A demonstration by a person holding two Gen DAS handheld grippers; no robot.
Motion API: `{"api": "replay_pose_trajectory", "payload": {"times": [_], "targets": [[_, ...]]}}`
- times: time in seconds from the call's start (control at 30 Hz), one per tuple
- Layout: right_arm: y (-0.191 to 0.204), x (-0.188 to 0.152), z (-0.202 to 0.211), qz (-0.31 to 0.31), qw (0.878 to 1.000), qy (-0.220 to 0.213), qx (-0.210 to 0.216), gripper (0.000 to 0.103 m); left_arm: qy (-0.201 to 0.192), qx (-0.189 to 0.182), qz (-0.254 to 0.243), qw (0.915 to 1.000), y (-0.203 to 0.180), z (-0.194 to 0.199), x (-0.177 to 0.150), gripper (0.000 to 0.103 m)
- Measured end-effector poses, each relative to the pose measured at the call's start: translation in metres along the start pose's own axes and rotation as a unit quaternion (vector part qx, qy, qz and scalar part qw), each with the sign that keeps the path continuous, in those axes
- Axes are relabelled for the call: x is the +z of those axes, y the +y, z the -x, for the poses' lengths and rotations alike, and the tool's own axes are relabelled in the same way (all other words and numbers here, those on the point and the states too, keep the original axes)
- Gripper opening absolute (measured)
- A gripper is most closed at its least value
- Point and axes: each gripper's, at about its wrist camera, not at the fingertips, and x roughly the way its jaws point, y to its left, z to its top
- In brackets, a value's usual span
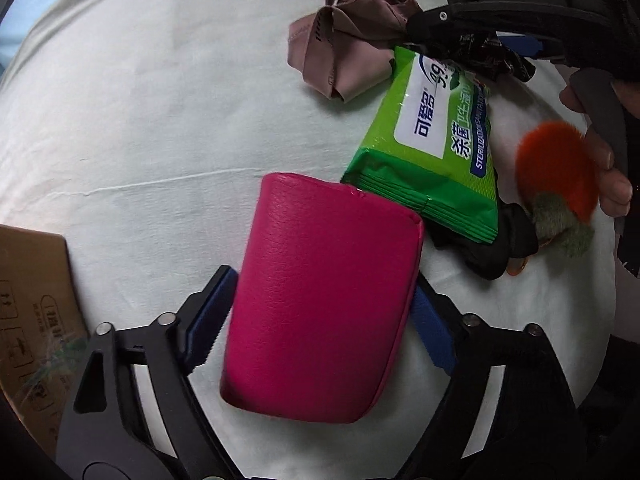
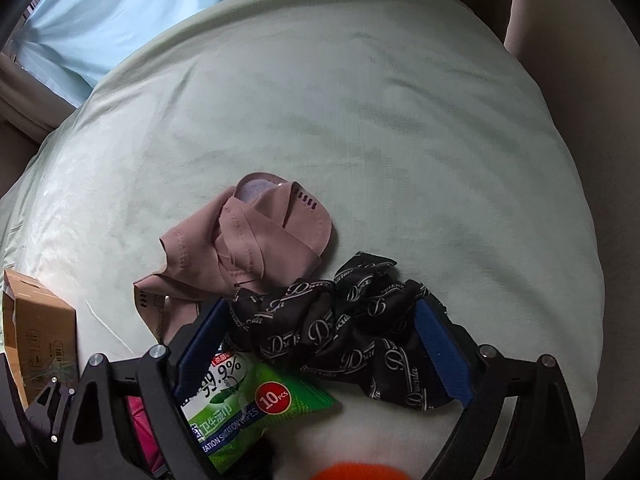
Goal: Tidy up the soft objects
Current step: 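Grasp the pink pouch with the left tool while the right tool grasps the black scrunchie, then carry the pink pouch and black scrunchie over the box with both tools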
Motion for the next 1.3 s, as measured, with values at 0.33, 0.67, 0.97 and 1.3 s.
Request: {"api": "replay_pose_trajectory", "payload": {"times": [0.33,0.67,0.97,1.3], "targets": [[-0.003,-0.012,0.002,0.015,0.999,-0.004,-0.035,0.056,-0.01,-0.002,-0.023,0.9997,-0.013,0.005,0.001,0.056],[-0.016,-0.026,0.041,-0.01,0.999,-0.027,-0.034,0.045,-0.035,0.0,-0.021,0.9992,-0.019,0.048,0.004,0.048],[0.006,-0.033,0.129,-0.006,0.996,-0.082,-0.044,0.045,-0.092,0.0,-0.002,0.9958,-0.022,0.133,0.0,0.048],[0.06,-0.05,0.263,0.003,0.988,-0.145,-0.052,0.045,-0.172,-0.006,0.03,0.9846,0.024,0.268,-0.028,0.048]]}}
